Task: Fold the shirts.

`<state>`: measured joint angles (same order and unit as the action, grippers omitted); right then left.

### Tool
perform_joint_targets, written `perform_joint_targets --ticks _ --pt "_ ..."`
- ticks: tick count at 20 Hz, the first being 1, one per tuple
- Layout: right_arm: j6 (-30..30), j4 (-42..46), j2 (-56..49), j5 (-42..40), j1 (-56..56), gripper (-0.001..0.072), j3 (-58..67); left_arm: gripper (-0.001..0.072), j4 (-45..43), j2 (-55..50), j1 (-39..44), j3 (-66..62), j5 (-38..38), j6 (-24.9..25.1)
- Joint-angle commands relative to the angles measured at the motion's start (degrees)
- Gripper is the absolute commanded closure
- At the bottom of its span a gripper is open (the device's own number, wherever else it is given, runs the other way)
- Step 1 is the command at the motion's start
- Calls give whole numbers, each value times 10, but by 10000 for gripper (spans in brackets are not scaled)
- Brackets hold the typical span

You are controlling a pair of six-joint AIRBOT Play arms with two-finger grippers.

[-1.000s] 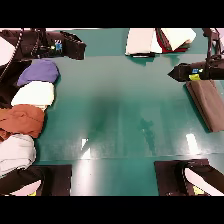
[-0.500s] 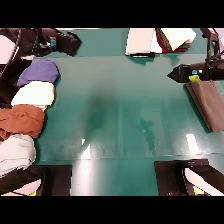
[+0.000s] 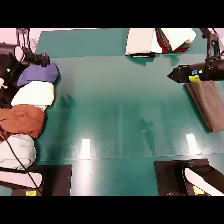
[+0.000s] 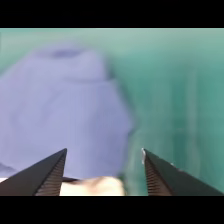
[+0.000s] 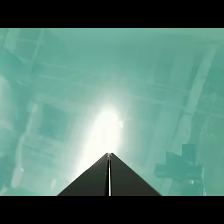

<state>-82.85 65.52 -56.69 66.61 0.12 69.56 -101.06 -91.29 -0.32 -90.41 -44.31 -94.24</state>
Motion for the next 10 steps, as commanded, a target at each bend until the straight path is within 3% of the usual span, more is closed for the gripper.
perform_joint_targets --ticks 1,8,9,10 --pt "0 0 0 0 0 694 0 136 -5 -78 -48 0 44 -3" --pt "0 0 0 -5 0 694 0 138 -2 -117 -67 -1 89 -3" --pt "0 0 0 -7 0 694 0 170 4 -117 -67 -1 90 -3" --pt "0 0 0 -7 0 693 0 330 11 -117 -68 -1 87 -3"
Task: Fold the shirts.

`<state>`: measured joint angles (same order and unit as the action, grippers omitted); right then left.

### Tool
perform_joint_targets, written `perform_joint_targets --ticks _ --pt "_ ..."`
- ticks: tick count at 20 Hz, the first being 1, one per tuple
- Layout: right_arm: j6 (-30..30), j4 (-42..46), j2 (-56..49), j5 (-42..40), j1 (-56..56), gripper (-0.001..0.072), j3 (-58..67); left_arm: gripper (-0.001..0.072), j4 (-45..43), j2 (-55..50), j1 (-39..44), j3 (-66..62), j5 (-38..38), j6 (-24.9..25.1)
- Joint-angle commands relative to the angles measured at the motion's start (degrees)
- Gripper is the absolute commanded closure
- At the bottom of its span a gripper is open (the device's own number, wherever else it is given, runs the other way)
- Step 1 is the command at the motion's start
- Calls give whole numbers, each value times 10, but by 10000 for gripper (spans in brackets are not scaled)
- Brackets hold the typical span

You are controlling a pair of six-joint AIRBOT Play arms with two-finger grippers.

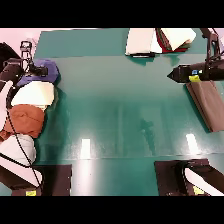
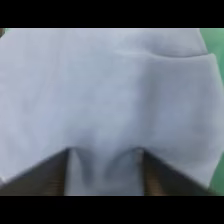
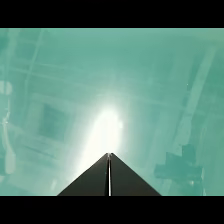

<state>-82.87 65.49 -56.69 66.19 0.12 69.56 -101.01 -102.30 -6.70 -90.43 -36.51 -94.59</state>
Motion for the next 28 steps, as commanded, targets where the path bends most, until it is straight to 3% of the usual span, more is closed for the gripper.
perform_joint_targets --ticks 1,3,7,11,18,22,27,28 --pt "0 0 0 -3 0 693 0 458 12 -7 -3 0 5 1" --pt "0 0 0 -3 0 694 0 686 12 -5 -3 0 -11 1" --pt "0 0 27 -50 0 694 0 684 16 39 -2 -38 -56 1" --pt "0 1 55 -106 0 694 60 684 26 167 24 -130 -59 10" --pt "0 6 55 -107 -21 694 201 685 28 384 201 -160 -129 81" --pt "0 5 55 -105 -30 694 230 685 66 381 340 -146 -178 84" --pt "0 0 55 -77 -29 694 229 682 181 283 495 -106 -167 163" --pt "0 0 55 -67 -29 694 229 570 190 265 509 -103 -160 165"
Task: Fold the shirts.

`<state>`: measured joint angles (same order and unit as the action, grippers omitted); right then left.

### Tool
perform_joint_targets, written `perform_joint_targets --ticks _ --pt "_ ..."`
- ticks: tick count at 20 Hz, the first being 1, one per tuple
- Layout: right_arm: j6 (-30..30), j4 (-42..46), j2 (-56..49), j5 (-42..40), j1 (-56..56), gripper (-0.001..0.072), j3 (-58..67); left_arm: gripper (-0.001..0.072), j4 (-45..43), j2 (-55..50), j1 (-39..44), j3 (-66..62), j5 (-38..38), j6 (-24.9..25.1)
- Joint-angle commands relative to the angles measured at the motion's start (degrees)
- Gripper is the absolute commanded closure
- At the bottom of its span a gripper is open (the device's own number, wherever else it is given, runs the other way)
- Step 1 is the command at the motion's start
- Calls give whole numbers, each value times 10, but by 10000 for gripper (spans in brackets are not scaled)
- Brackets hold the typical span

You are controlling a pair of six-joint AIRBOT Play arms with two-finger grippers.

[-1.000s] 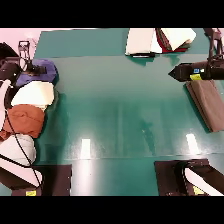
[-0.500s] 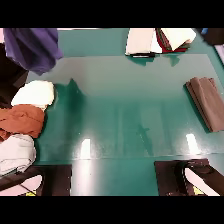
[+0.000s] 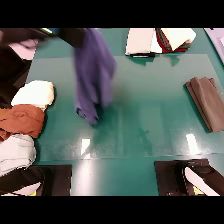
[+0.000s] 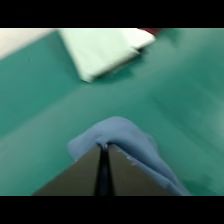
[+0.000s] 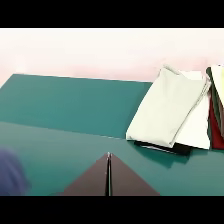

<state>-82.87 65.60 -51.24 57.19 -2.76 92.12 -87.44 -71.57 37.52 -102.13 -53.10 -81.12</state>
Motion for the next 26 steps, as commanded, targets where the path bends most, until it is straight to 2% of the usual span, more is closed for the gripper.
perform_joint_targets --ticks 1,2,4,8,9,13,17,19,22,26 --pt "0 -1 0 32 0 693 3 262 57 -56 73 14 13 31" --pt "0 2 0 43 0 676 3 177 56 -61 70 14 16 31" --pt "0 6 -2 74 -2 422 3 177 50 -60 36 7 -3 29" --pt "0 56 -40 232 -2 419 -12 177 52 -57 -120 8 -103 -41" --pt "0 71 -47 252 -2 419 -39 177 54 -58 -164 17 -126 -46" --pt "8 104 -54 244 -10 419 -220 178 78 -58 -283 95 -170 -43" --pt "9 94 -54 231 -77 395 -363 177 125 -61 -305 228 -125 -39" --pt "26 42 -54 232 -134 226 -397 177 194 -74 -304 295 -88 -13" --pt "43 9 -54 233 -210 203 -437 177 297 -110 -304 364 -67 40" --pt "52 -9 -55 196 -259 203 -512 177 318 -129 -304 374 -61 52"
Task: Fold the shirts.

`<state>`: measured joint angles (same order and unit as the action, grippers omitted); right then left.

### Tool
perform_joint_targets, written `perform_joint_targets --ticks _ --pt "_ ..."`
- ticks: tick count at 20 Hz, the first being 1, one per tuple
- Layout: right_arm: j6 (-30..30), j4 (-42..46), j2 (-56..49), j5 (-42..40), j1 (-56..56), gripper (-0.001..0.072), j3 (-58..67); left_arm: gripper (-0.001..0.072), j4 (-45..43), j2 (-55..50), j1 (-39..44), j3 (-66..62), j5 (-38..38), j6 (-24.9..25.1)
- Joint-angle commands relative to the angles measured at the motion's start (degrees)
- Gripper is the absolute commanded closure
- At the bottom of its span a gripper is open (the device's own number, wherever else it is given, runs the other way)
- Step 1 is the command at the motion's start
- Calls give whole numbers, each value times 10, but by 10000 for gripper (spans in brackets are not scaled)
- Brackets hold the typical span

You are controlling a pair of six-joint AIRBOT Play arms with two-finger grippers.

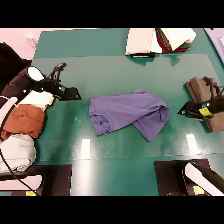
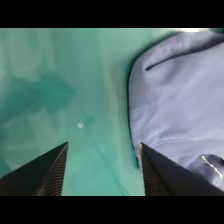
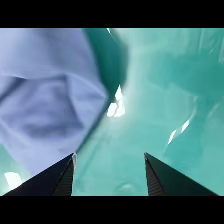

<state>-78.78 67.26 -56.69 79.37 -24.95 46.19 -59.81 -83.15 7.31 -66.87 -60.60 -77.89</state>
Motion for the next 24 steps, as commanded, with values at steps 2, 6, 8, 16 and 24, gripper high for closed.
perform_joint_targets --ticks 2,6,8,16,24 --pt "14 -58 0 -77 -19 203 -98 177 43 -13 -2 21 16 20" --pt "14 -120 -30 -165 52 206 -144 177 43 -13 -1 21 15 19" --pt "16 -118 -72 -174 87 323 -137 177 43 -13 -1 21 14 19" --pt "27 -87 -99 -168 165 694 -37 177 41 -14 60 60 93 20" --pt "26 -87 -98 -138 175 694 14 593 38 -46 142 51 111 19"
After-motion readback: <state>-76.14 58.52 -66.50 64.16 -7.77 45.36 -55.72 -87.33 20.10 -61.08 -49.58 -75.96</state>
